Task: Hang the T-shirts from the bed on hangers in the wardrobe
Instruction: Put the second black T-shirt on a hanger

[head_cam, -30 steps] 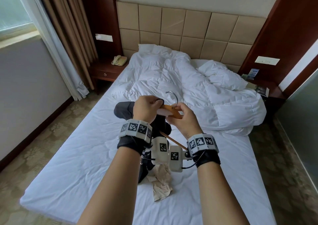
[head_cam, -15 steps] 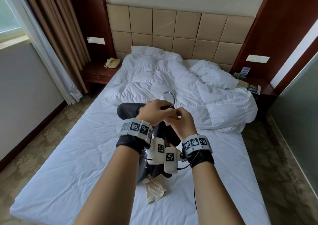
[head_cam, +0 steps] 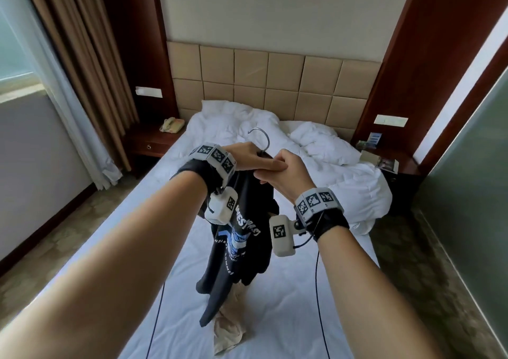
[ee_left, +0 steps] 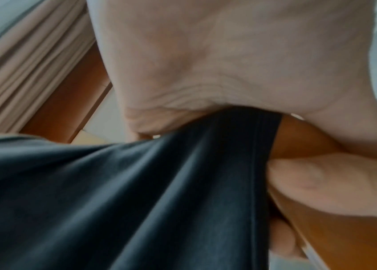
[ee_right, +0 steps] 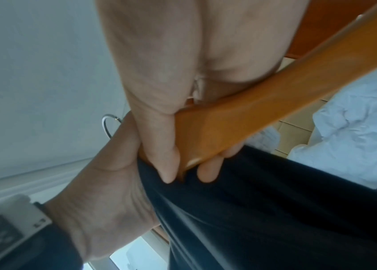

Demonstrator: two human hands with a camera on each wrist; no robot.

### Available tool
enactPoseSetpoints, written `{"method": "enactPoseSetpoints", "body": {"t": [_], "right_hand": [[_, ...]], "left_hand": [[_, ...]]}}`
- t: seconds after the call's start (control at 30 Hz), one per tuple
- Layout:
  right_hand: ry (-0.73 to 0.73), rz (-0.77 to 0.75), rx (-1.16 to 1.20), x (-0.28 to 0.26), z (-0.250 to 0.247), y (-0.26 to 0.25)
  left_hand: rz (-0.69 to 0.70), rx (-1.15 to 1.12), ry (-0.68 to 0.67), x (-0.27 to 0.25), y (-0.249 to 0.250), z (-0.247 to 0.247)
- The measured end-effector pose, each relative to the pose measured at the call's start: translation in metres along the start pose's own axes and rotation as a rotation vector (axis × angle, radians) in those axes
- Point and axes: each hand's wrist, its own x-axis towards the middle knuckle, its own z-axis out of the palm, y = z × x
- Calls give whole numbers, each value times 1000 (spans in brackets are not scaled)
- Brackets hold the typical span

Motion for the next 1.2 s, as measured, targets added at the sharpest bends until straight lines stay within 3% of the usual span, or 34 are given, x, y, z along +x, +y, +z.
{"method": "enactPoseSetpoints", "body": {"t": [0.1, 0.27, 0.43, 0.6, 0.77, 0.9, 1.03, 1.1, 1.2], "right_hand": [[-26, -19, -15, 5, -21, -15], [-298, 43, -102, 10, -79, -34], [-416, 273, 61, 13, -113, -37], [-406, 418, -11, 29, -126, -31], [-322, 257, -242, 35, -137, -25], [-193, 156, -634, 41, -151, -19], [-76, 209, -745, 72, -166, 8], [-98, 286, -784, 93, -177, 34], [-159, 330, -788, 81, -184, 28]], "left_hand": [[39, -77, 49, 6, 14, -8], [203, -158, 145, 0, 41, -15], [245, -180, 254, 1, 61, -15], [249, -181, 260, -4, 88, -15], [193, -139, 337, -2, 100, -18], [147, -124, 450, -3, 107, -23], [63, -52, 572, -6, 111, -30], [44, -37, 618, -6, 112, -32], [15, -33, 674, -7, 113, -34]]}}
